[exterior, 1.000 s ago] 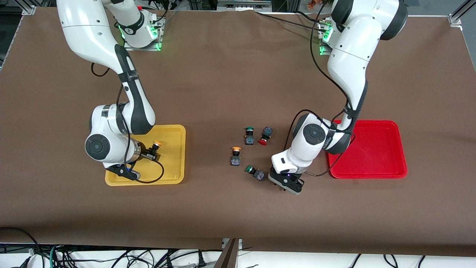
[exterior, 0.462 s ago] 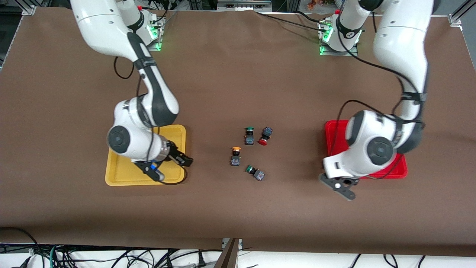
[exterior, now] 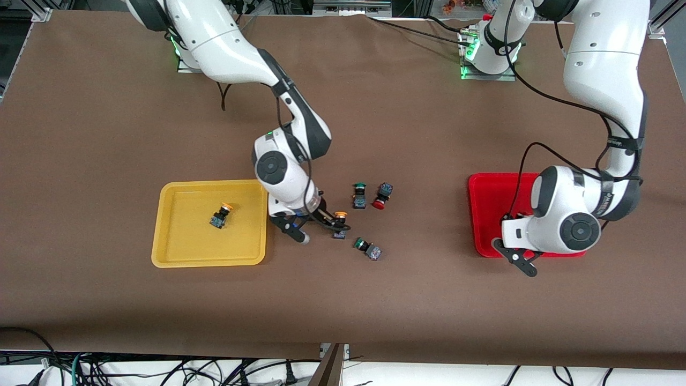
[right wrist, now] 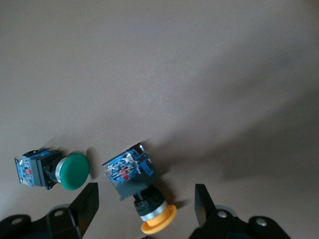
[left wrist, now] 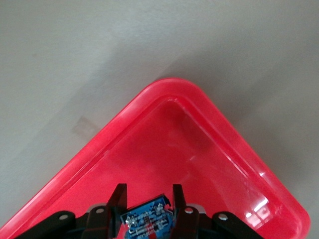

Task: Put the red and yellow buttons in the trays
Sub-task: 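Place the red button in the red tray while the right gripper grasps another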

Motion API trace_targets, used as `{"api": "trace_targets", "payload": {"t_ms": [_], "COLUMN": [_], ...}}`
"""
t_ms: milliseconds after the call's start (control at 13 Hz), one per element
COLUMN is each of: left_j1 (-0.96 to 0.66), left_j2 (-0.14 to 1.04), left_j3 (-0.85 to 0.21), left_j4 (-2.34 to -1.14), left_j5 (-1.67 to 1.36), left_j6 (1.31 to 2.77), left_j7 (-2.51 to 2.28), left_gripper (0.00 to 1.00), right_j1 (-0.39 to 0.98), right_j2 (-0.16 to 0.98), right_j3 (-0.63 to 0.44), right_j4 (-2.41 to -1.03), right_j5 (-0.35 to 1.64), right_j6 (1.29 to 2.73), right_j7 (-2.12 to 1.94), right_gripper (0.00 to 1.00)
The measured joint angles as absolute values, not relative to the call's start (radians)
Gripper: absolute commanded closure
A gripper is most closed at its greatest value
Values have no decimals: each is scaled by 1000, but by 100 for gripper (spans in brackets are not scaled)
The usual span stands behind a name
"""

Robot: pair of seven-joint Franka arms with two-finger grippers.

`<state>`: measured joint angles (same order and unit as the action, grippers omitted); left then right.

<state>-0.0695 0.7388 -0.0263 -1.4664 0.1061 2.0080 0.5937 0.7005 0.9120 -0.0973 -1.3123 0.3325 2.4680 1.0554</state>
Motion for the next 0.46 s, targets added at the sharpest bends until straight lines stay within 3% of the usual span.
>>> {"api": "trace_targets", "payload": {"t_ms": [77, 462], "left_j1": [-71, -75], "left_j2": [739, 699], "left_j3": [-27, -39], "left_j4": [-1470, -1463], "left_j5": [106, 107], "left_j6": [2015, 2019], "left_j7": [594, 596], "left_gripper": [0, 0], "right_j1": [705, 739], "right_j2": [926, 988], "right_j3": [-98, -98], "right_j4": [-1295, -1282], "right_j5": [328, 300], "right_j6": [2470, 2573], "right_j7": [1061, 1095], "right_gripper": [14, 14]}}
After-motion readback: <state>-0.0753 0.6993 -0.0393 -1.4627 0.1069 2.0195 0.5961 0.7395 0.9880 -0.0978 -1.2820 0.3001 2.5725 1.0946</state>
